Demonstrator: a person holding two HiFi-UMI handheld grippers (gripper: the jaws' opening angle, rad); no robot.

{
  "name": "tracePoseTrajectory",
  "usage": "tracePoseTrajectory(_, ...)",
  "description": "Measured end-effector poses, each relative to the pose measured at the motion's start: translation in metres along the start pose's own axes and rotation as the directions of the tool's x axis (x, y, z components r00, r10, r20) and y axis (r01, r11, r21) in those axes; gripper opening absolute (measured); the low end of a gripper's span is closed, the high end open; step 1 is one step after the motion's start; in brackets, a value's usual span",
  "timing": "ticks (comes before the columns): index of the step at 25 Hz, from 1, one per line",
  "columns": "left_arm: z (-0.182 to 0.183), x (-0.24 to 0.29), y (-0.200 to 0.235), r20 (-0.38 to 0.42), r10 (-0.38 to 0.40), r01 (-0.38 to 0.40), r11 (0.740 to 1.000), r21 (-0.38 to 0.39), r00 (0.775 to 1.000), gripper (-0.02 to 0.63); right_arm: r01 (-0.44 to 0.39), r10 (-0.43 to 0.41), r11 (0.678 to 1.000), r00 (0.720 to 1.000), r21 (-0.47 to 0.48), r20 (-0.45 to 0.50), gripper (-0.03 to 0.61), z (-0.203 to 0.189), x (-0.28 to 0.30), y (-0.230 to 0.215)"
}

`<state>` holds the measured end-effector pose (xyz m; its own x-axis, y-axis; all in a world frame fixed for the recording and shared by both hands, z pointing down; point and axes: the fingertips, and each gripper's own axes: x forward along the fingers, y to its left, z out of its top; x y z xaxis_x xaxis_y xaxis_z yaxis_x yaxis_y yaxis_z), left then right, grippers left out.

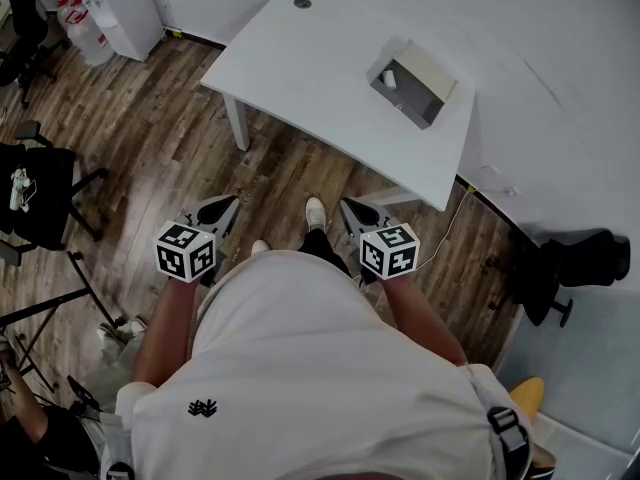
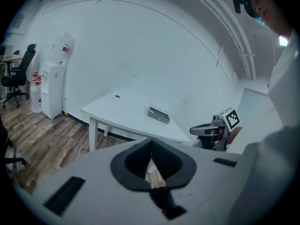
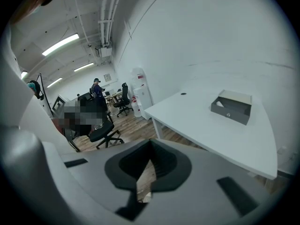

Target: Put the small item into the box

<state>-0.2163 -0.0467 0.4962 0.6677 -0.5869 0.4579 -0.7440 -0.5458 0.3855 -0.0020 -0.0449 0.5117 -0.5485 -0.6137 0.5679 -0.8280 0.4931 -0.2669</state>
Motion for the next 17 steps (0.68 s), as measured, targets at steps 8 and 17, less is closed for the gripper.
tracePoseTrajectory(8,-0.008,0.001,0.001,-0.023,-0.003,0.003,1.0,-0.013,1.0,0.009,0.006,-0.006,1.0,1.0,0.013,-0.015,0.006,-0.004,0.003,-0.004)
tracePoseTrajectory(17,-0.016,0.007,0.006,-0.044,0.011,-0.013,0.999,-0.047,0.999,0.009,0.036,-0.035,0.999,0.999,0.03,-0.037,0.006,0.0,0.008,-0.031)
